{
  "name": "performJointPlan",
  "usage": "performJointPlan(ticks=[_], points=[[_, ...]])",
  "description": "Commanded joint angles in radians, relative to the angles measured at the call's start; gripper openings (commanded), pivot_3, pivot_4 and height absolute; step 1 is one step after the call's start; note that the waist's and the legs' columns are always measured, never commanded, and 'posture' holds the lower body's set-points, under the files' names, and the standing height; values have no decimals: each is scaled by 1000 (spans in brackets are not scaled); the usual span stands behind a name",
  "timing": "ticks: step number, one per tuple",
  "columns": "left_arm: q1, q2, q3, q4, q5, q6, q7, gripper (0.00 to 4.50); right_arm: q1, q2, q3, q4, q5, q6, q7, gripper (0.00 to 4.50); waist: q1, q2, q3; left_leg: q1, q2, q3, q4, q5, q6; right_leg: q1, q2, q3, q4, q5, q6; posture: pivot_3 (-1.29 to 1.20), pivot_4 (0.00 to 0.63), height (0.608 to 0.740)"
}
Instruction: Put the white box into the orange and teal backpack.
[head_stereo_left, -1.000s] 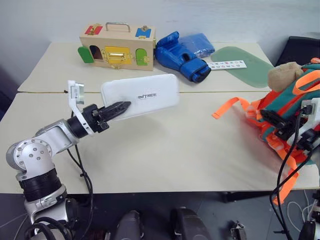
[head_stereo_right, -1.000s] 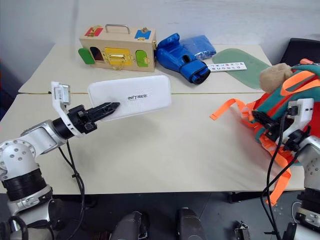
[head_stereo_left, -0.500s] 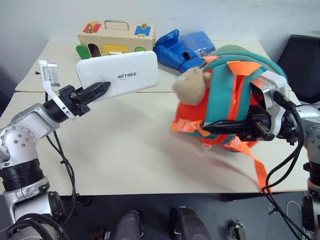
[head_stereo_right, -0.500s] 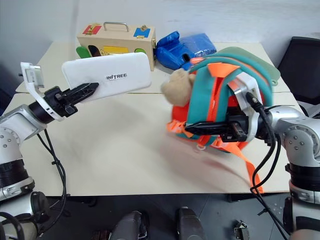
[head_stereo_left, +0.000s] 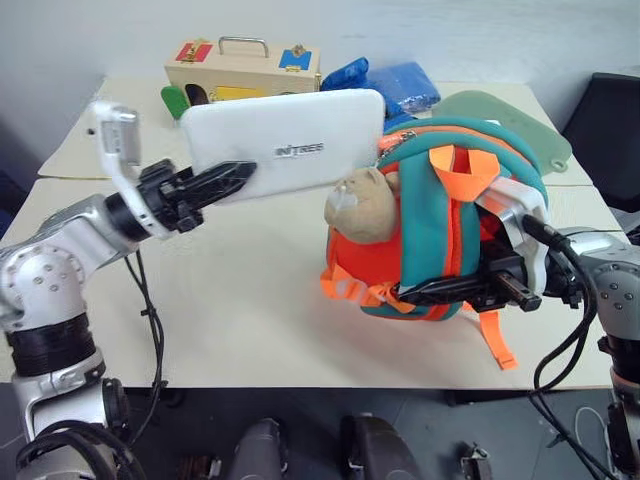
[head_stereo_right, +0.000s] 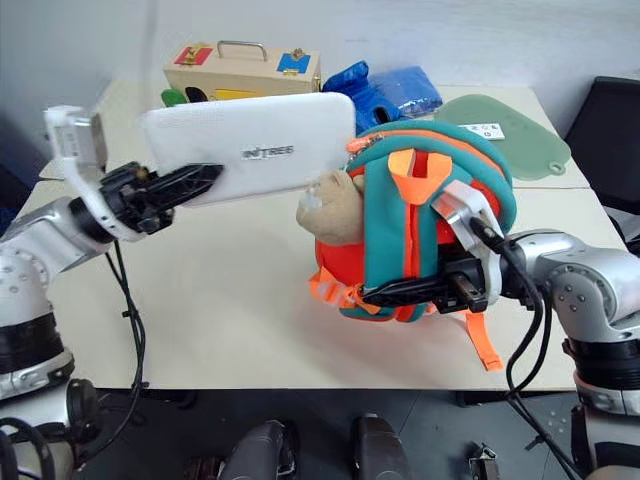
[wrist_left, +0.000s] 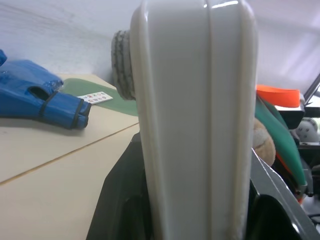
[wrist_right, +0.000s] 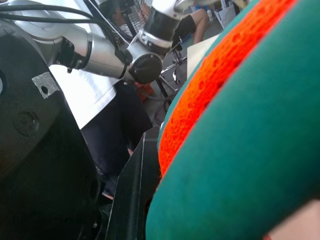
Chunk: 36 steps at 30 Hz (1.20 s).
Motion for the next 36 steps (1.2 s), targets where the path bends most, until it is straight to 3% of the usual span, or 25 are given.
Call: performJointPlan(ticks=[1,8,13,19,24,28,31,36], points=[[-83,5,-136,95,139,-132,-118,1390,17,-50,-48,-38,27,-6,37,58,5,0,0,0,0,0,1,0,0,0,0,0,0,0,1,0,150,740],[-155,107,-347,188,328,-286,-431,1390,18,-39,-45,-28,4,-28,17,58,-1,0,0,0,1,1,2,0,1,0,0,0,0,0,0,0,150,740],[-230,116,-395,281,400,-352,-557,1390,36,-20,-43,-46,-10,-48,-8,58,-4,0,0,-7,1,1,6,-1,2,-6,0,0,2,0,0,0,150,740],[-333,-83,-432,418,465,-405,-512,1390,38,2,-42,-81,-5,-65,-51,58,-1,0,0,-11,1,1,12,-2,5,-9,0,1,6,0,1,0,150,740],[-333,-354,-445,523,530,-457,-313,1390,37,28,-39,-119,-4,-71,-87,58,12,0,0,-12,1,1,13,-1,6,-10,0,1,7,1,2,0,150,740],[-334,-456,-454,577,577,-483,-264,1390,34,42,-40,-132,4,-66,-114,58,11,0,0,-13,1,2,14,-1,5,-12,0,2,7,2,3,0,150,740],[-334,-462,-451,581,579,-473,-291,2313,38,55,-39,-131,-5,-70,-143,58,11,0,0,-11,2,2,12,0,3,-12,2,2,8,2,3,0,150,740],[-328,-357,-407,510,564,-436,-338,3779,43,66,-26,-112,-30,-87,-165,58,8,0,0,-11,2,2,12,1,4,-12,1,2,8,1,3,0,150,740]])
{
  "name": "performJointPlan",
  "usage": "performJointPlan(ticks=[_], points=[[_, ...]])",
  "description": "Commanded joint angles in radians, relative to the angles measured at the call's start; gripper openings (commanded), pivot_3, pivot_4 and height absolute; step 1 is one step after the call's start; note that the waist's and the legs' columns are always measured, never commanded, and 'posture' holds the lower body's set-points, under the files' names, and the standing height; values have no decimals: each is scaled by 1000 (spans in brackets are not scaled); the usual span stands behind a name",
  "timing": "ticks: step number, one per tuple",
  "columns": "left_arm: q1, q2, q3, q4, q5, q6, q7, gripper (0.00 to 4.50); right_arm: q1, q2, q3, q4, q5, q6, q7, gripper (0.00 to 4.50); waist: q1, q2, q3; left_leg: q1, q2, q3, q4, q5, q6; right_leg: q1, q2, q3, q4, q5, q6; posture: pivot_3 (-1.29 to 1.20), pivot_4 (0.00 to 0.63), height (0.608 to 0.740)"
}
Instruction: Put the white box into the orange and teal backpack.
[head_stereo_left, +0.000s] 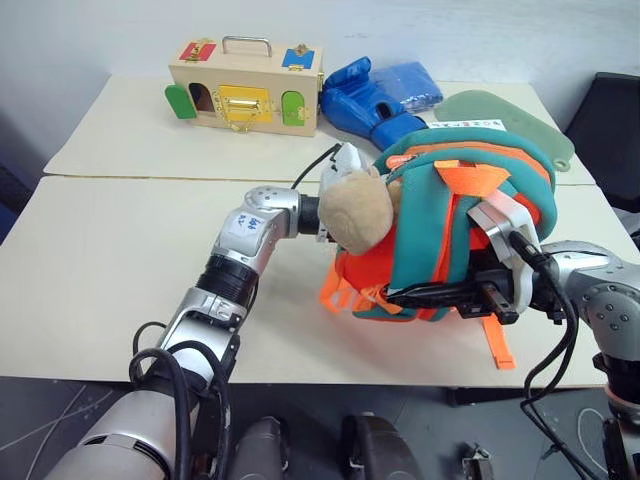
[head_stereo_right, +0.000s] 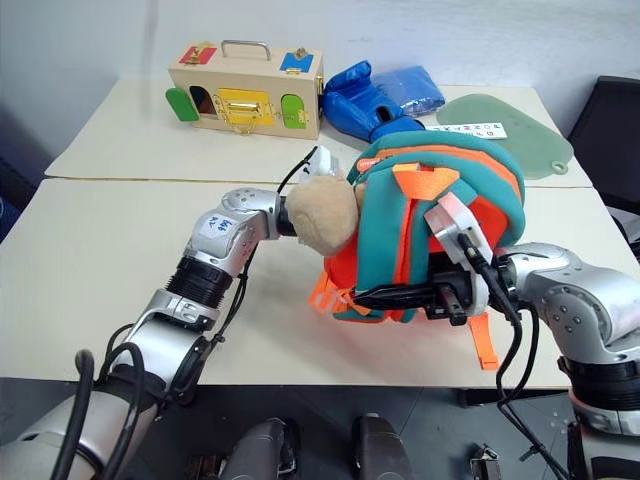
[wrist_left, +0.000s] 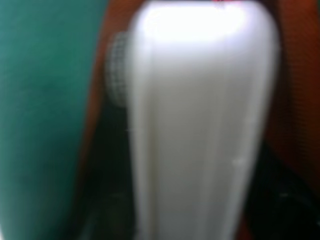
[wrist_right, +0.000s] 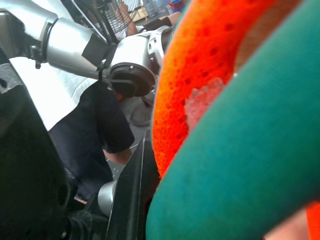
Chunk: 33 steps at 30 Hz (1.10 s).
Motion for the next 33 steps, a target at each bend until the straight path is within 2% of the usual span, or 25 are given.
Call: performJointPlan(ticks=[1,2,3,7,13,15,21,23,26,33], points=[[-11,89,59,-98,-36,42,-53,4063,-4,8,1,-11,-10,-28,-8,58,-7,0,0,0,0,0,0,0,0,0,0,0,0,0,0,0,150,740],[-5,121,74,-131,-54,66,-71,4367,-4,9,5,-5,-16,-32,-5,58,-11,0,0,0,0,0,-1,0,0,0,0,0,0,0,0,0,150,740],[2,151,88,-164,-72,91,-89,4476,-4,9,10,2,-22,-36,-3,58,-18,0,0,0,0,0,-1,1,-1,0,0,0,0,0,0,0,150,740],[36,240,90,-264,-86,130,-129,4476,-9,15,27,28,-43,-57,4,58,-19,0,0,0,0,0,-1,1,-1,0,0,0,0,0,0,0,150,740],[75,279,100,-324,-78,124,-105,4476,-29,36,51,57,-74,-72,6,58,-11,0,0,0,-1,-1,2,0,0,1,-1,0,1,0,0,0,150,740],[90,327,149,-364,-124,173,-118,4476,-36,40,55,66,-80,-74,4,58,-14,0,0,0,-1,0,1,0,0,1,-1,0,1,0,0,0,150,740],[180,558,332,-582,-375,424,-207,4476,-28,40,52,64,-88,-83,6,58,-30,0,0,1,1,0,-2,1,-3,-1,1,0,2,-1,-2,0,150,740],[197,594,375,-665,-455,489,-188,4476,-25,43,47,62,-86,-81,1,58,-25,0,0,1,1,-1,-2,2,-3,0,0,-1,3,-1,-3,0,150,740],[202,563,375,-757,-485,518,-81,4476,-23,49,48,56,-82,-79,-5,58,-12,0,0,2,0,-2,0,1,-2,3,-1,-1,2,-1,-2,0,150,740],[224,414,242,-831,-347,431,175,4476,-32,65,50,56,-82,-75,-18,58,1,0,0,3,-2,-3,1,0,0,6,-2,-1,0,0,1,0,150,740]])
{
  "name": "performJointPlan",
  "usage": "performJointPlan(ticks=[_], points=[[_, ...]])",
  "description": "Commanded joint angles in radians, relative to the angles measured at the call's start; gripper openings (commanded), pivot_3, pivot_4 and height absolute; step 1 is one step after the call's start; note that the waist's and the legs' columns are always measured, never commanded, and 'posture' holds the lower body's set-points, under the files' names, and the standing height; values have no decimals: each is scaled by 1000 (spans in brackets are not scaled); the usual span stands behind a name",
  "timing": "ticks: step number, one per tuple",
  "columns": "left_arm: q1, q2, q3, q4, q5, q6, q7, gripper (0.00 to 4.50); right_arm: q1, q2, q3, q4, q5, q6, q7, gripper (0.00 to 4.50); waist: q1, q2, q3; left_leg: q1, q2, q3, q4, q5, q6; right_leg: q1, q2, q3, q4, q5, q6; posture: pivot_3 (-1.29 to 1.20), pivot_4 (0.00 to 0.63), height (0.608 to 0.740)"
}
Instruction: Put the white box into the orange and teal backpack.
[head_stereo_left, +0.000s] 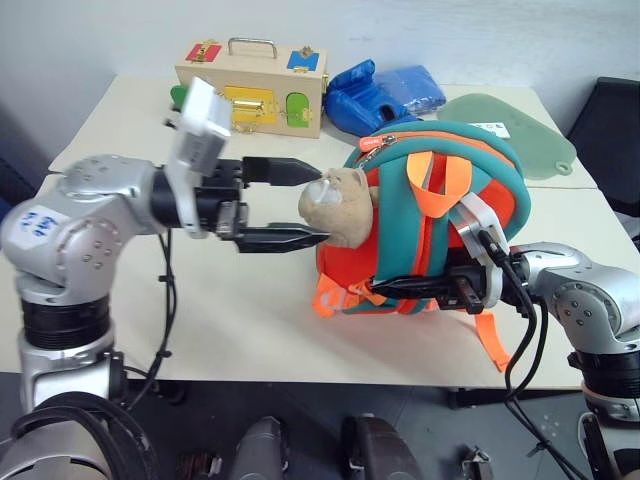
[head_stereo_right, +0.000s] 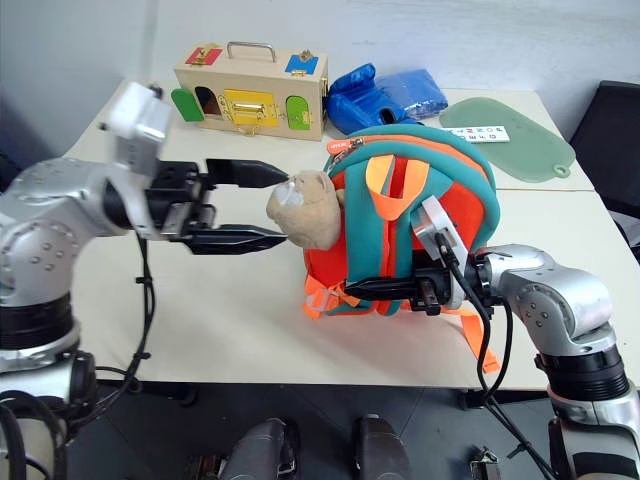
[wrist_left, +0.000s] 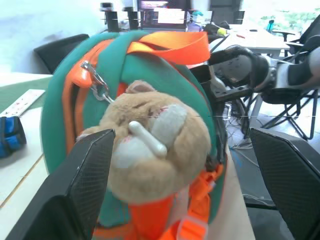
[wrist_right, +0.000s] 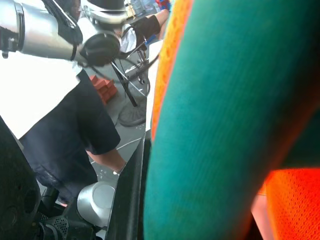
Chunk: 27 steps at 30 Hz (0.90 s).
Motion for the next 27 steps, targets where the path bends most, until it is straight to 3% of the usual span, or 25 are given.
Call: performJointPlan(ticks=[1,9,12,18,21,24,27], points=[[22,-20,-66,-40,87,-67,85,4476,-11,3,-20,-23,17,-7,-3,58,-3,0,0,0,0,1,0,0,0,0,0,0,0,0,0,0,150,740],[34,-87,-130,-7,196,-160,194,4476,-9,13,-24,-23,25,-3,-19,58,-3,0,0,0,1,2,0,1,-1,-2,1,1,0,0,0,0,150,740],[42,-89,-99,-10,162,-146,191,3903,-2,13,-24,-26,27,-4,-21,58,-2,0,0,0,1,2,-1,1,-1,-2,1,1,0,0,0,0,150,740],[58,-59,-75,-23,138,-155,161,2146,1,12,-20,-15,12,-15,-23,58,-3,0,0,0,1,2,-1,1,-1,-2,1,1,0,0,0,0,150,740],[54,-30,-43,5,125,-150,152,1533,6,6,-32,-9,10,-15,-25,58,-3,0,0,0,1,2,-1,1,-1,-2,1,1,0,0,0,0,150,740],[32,34,-30,93,170,-175,131,1117,21,-11,-57,-20,26,-8,-21,58,-5,0,0,0,1,2,-1,1,-1,-2,1,1,0,0,0,0,150,740],[18,108,-34,214,228,-243,89,1037,49,-33,-90,-40,48,0,-15,58,-7,0,0,0,1,2,-1,1,-1,-2,1,1,0,0,0,0,150,740]])
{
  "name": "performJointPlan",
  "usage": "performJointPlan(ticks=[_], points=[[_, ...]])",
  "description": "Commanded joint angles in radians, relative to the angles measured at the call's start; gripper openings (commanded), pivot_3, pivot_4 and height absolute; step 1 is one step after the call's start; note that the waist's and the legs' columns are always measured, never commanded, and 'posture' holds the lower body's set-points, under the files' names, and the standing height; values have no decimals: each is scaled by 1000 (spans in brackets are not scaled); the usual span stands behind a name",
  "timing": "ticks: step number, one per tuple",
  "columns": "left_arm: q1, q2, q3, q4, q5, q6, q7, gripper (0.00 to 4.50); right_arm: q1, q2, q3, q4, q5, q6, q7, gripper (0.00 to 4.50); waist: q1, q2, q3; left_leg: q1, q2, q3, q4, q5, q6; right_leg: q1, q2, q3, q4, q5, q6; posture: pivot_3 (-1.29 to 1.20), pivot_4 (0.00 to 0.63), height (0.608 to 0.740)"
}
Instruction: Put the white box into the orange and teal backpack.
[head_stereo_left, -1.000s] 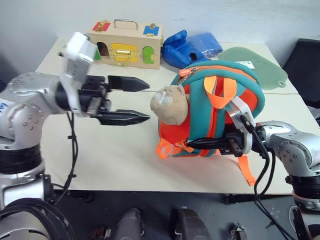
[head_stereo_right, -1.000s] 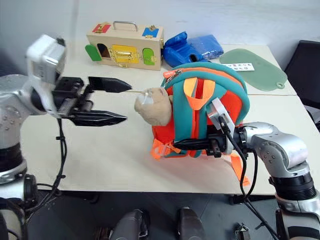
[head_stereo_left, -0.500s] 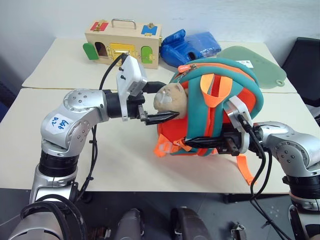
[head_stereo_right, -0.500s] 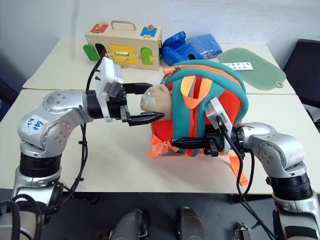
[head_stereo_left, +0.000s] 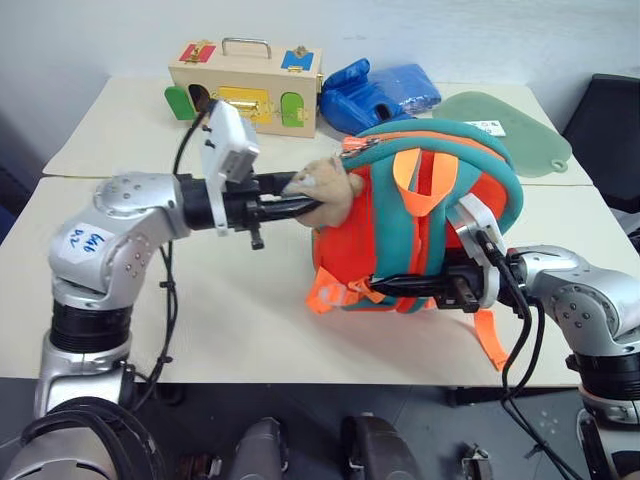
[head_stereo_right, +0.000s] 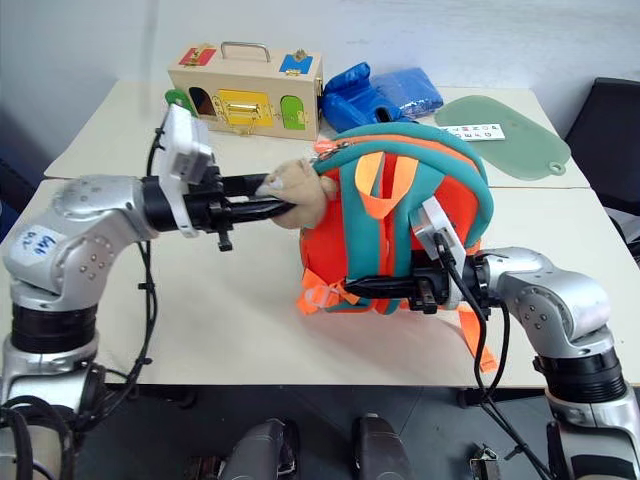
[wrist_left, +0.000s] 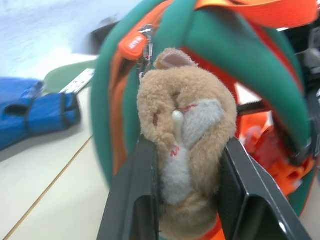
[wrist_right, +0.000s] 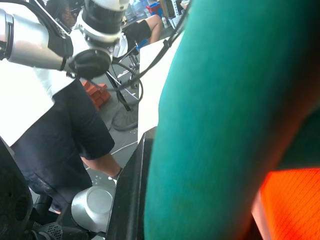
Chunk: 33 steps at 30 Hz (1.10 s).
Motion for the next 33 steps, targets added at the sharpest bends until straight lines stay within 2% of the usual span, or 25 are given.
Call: performJointPlan(ticks=[1,7,13,17,20,22,24,25,28,33], points=[[-23,83,39,136,74,-85,-48,1037,27,-36,-82,-47,52,3,11,58,-3,0,0,0,0,0,0,0,0,0,0,0,0,0,0,0,150,740],[-30,142,24,308,129,-195,-139,1037,97,-45,-131,-85,100,20,-18,58,-8,0,0,0,0,0,-1,0,0,0,0,0,0,0,0,0,150,740],[143,139,-101,217,165,-236,-263,1037,116,-28,-150,-116,137,23,-68,58,-21,1,-1,0,0,2,-2,0,0,-1,0,1,0,0,0,0,150,740],[235,102,-224,229,294,-347,-250,1037,114,-12,-142,-138,136,6,-111,58,-14,1,-1,0,1,2,-1,0,0,-2,0,1,1,-1,-1,0,150,740],[238,68,-297,325,441,-505,-187,1037,105,16,-139,-153,102,-29,-171,58,-13,1,-2,0,1,1,-1,-1,2,-1,0,1,1,-1,-1,0,150,740],[207,15,-269,375,432,-517,-147,1037,107,26,-137,-168,76,-51,-199,58,-7,4,-4,1,0,1,-1,-3,5,0,-1,1,1,-1,-1,0,150,740],[174,-32,-205,385,361,-456,-131,1037,116,24,-126,-178,42,-65,-230,58,-1,4,-4,1,-1,1,0,-4,7,1,-2,1,1,0,-1,0,150,740],[165,-40,-181,384,338,-434,-136,1029,122,19,-119,-176,20,-70,-241,408,0,4,-4,1,0,1,1,-4,7,1,-1,1,1,0,-1,0,150,740],[170,-25,-106,352,249,-344,-184,1974,151,-20,-131,-156,-18,-80,-232,1400,0,4,-4,1,0,0,0,-3,7,0,-1,0,1,0,0,0,150,740],[261,77,67,180,44,-136,-257,3572,215,-155,-277,-40,-37,-102,-142,3142,-12,4,-4,-1,0,1,0,-1,2,-2,-1,0,1,0,0,0,150,740]])
